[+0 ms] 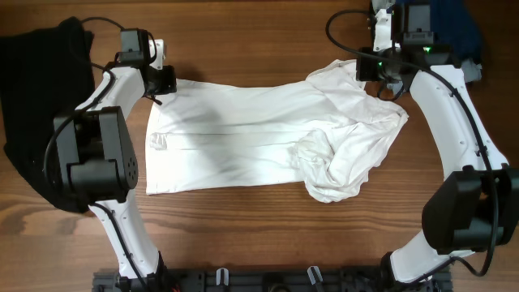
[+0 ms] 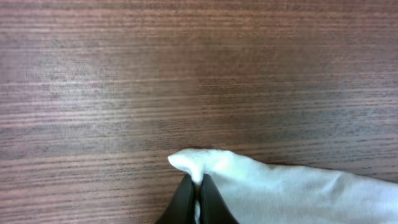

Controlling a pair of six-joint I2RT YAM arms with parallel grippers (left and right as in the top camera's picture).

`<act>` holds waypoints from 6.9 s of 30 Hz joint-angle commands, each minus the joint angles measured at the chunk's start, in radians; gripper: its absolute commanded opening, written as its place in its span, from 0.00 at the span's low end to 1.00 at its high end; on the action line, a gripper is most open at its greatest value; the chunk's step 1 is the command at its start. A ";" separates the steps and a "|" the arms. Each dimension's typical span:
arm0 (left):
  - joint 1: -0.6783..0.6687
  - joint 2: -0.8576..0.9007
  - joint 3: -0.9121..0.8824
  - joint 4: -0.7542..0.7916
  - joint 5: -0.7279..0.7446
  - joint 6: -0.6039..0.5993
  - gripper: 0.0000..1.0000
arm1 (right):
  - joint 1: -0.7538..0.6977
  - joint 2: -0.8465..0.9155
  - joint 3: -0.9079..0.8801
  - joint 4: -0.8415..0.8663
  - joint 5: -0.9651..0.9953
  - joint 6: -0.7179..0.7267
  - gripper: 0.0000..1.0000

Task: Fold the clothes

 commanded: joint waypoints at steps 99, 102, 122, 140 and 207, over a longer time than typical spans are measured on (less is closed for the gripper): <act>0.023 -0.434 -0.444 -0.417 -0.029 -0.456 0.72 | 0.450 -0.235 -0.702 -0.013 0.031 0.329 0.04; 0.024 -0.434 -0.444 -0.415 -0.029 -0.456 0.72 | 0.446 -0.283 -0.615 -0.087 0.073 0.327 0.04; 0.024 -0.434 -0.444 -0.395 -0.033 -0.452 0.72 | 0.077 -0.258 -0.359 -0.160 0.143 0.090 0.06; 0.024 -0.434 -0.444 -0.368 -0.040 -0.445 0.72 | -0.026 -0.322 -0.500 -0.423 0.062 0.569 0.56; 0.026 -0.412 -0.444 -0.223 0.062 -0.023 0.97 | -0.122 -0.319 -0.209 -0.249 -0.218 0.117 0.88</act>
